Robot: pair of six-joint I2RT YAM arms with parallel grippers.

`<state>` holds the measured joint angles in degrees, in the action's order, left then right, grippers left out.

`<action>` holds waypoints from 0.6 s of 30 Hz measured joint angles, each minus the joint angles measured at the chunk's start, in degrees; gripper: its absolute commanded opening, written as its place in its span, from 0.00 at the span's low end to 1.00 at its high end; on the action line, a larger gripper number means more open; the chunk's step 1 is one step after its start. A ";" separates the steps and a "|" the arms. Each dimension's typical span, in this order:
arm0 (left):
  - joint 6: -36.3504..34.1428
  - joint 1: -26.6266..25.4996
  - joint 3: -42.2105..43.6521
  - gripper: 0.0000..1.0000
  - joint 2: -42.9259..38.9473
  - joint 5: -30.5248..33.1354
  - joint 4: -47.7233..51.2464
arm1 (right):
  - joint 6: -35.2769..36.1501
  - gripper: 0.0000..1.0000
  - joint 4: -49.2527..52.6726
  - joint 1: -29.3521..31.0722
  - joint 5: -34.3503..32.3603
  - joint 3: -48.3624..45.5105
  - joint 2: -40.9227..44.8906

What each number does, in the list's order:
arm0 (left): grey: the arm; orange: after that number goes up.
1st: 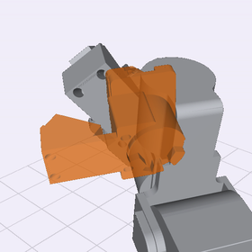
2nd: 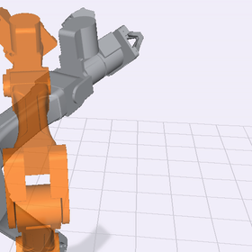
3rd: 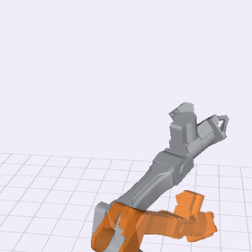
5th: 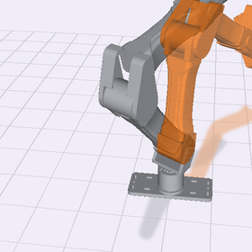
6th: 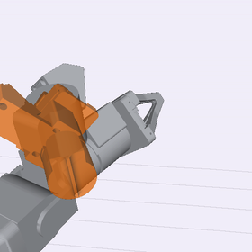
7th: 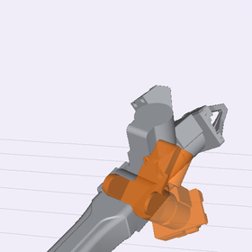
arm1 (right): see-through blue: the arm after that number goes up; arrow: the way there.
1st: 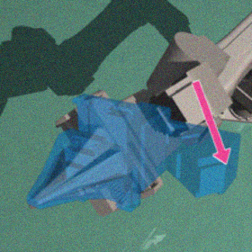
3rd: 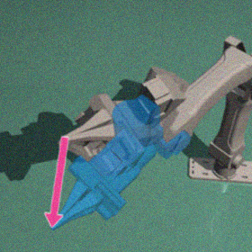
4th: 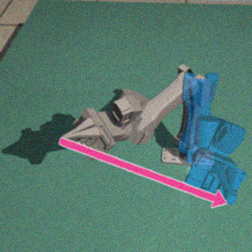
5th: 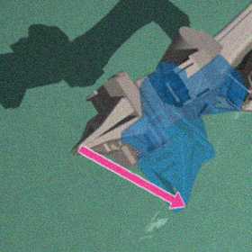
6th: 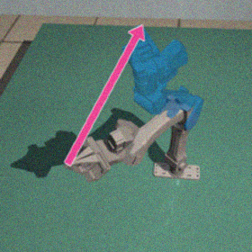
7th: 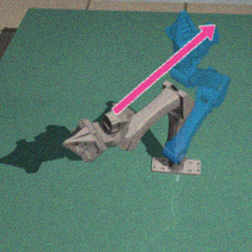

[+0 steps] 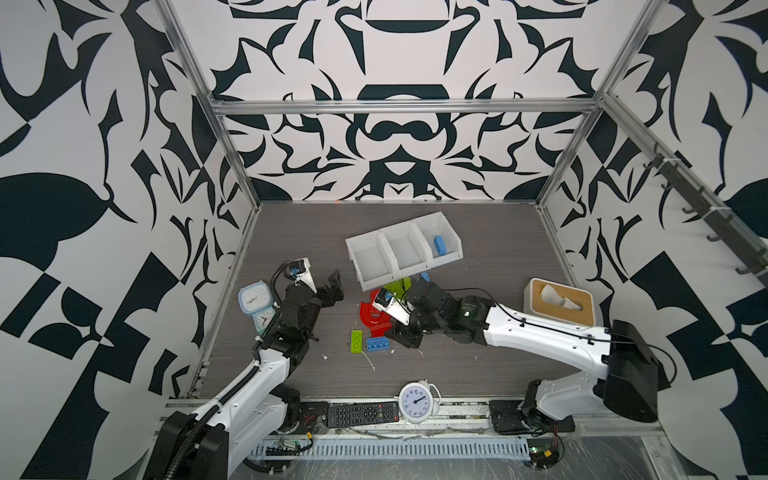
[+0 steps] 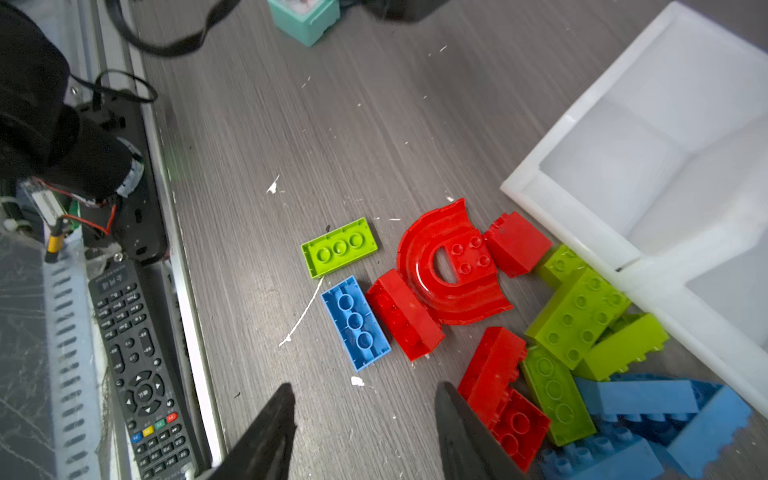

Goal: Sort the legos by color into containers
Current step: 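Move the right gripper back over the brick pile near the robot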

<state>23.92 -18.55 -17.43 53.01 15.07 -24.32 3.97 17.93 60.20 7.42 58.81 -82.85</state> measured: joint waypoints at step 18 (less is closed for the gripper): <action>1.88 0.92 0.00 1.00 -1.20 -2.01 0.13 | 4.15 0.54 0.85 4.28 -3.23 6.78 -14.62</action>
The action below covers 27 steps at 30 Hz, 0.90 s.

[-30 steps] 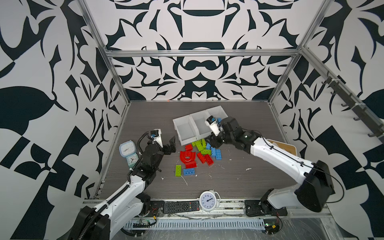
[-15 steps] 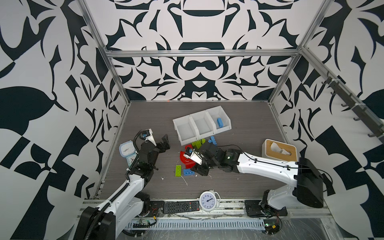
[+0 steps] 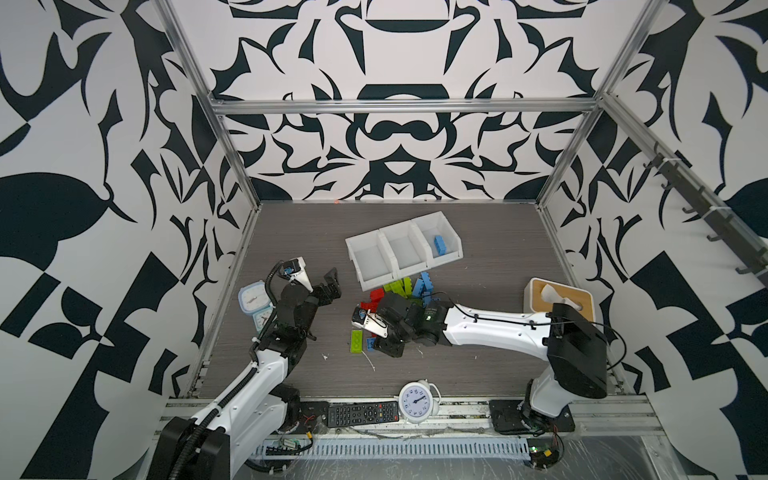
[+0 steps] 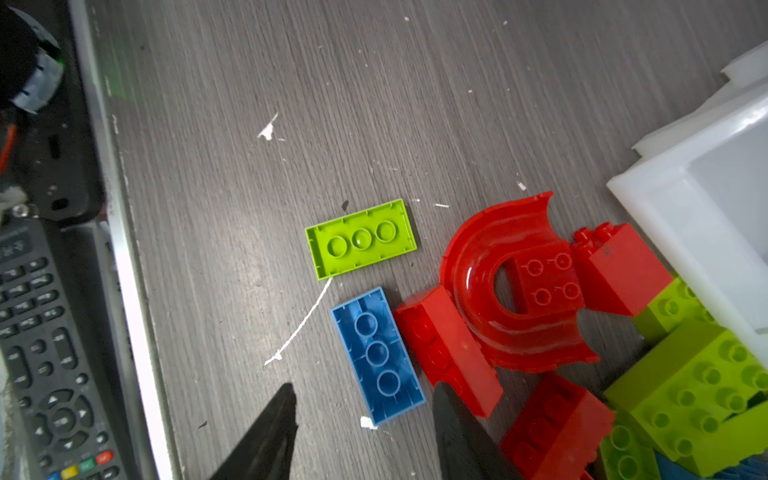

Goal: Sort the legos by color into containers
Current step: 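Move the right gripper back over the brick pile near the robot, then grasp the blue brick beside the lime-green plate with the right gripper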

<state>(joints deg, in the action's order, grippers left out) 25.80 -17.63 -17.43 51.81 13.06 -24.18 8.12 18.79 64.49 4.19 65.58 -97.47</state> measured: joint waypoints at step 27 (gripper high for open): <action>1.22 0.00 0.11 1.00 -3.74 3.80 3.26 | 2.93 0.46 2.25 0.66 -1.44 5.84 -13.03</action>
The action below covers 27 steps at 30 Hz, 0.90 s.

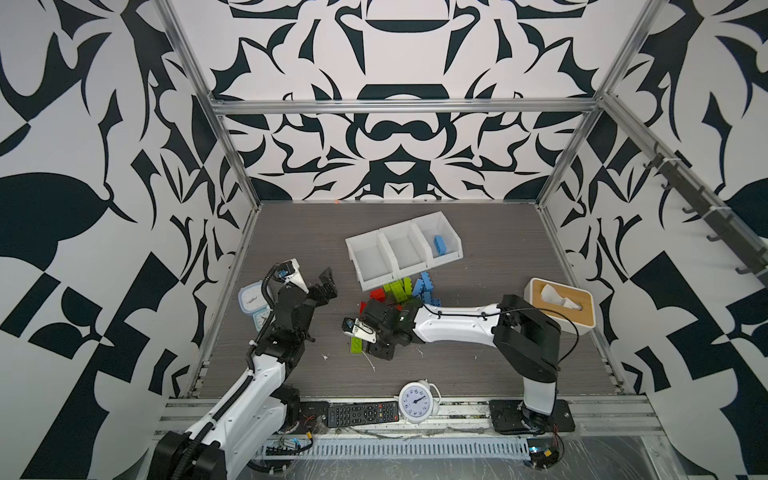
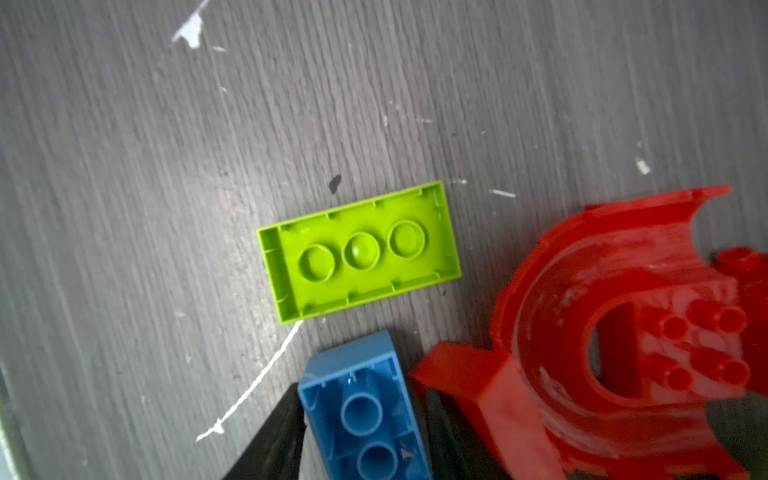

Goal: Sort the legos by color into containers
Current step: 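Grasp the blue brick beside the lime-green plate with the right gripper, then carry the blue brick to the same bin compartment and release it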

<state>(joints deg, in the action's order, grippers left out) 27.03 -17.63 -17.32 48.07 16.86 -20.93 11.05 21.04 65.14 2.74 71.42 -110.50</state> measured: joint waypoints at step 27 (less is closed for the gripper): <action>-0.02 0.00 0.00 1.00 0.04 0.31 0.24 | -1.95 0.14 -1.20 -0.74 -0.37 -4.35 12.90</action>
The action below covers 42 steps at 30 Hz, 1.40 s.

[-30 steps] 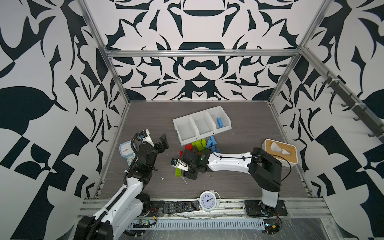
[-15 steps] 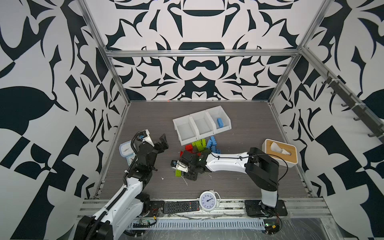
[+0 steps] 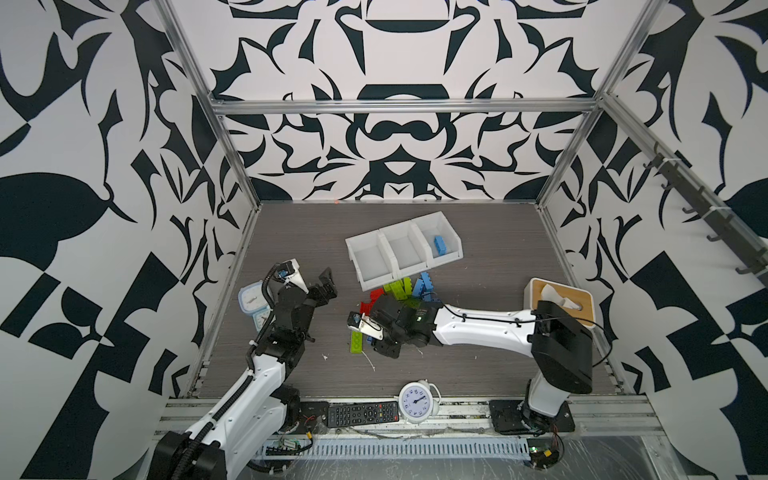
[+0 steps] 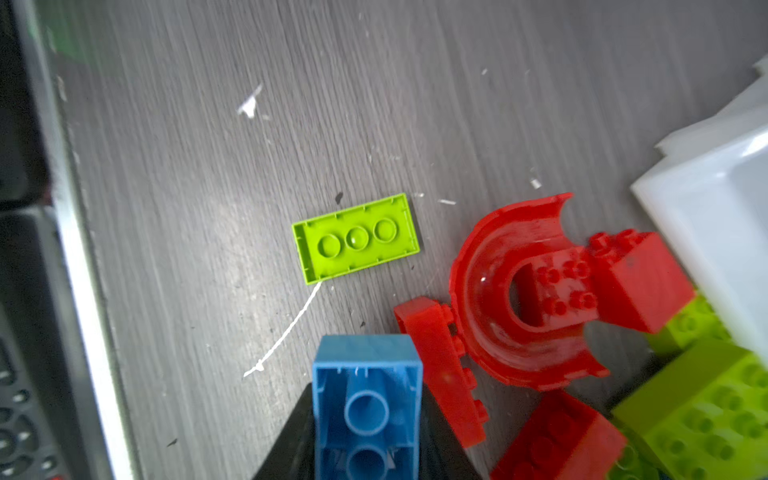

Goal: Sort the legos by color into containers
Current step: 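Carry the blue brick to the same bin compartment and release it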

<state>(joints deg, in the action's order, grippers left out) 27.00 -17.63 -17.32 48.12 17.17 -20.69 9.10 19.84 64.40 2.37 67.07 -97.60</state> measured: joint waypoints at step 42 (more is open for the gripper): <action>0.00 0.00 0.00 1.00 0.85 -0.50 0.00 | -10.36 0.16 -1.27 -50.27 15.56 31.63 -23.04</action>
<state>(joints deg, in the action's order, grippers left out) 27.00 -17.63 -17.32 48.97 16.67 -20.69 -1.26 18.57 14.13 17.93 98.70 -120.64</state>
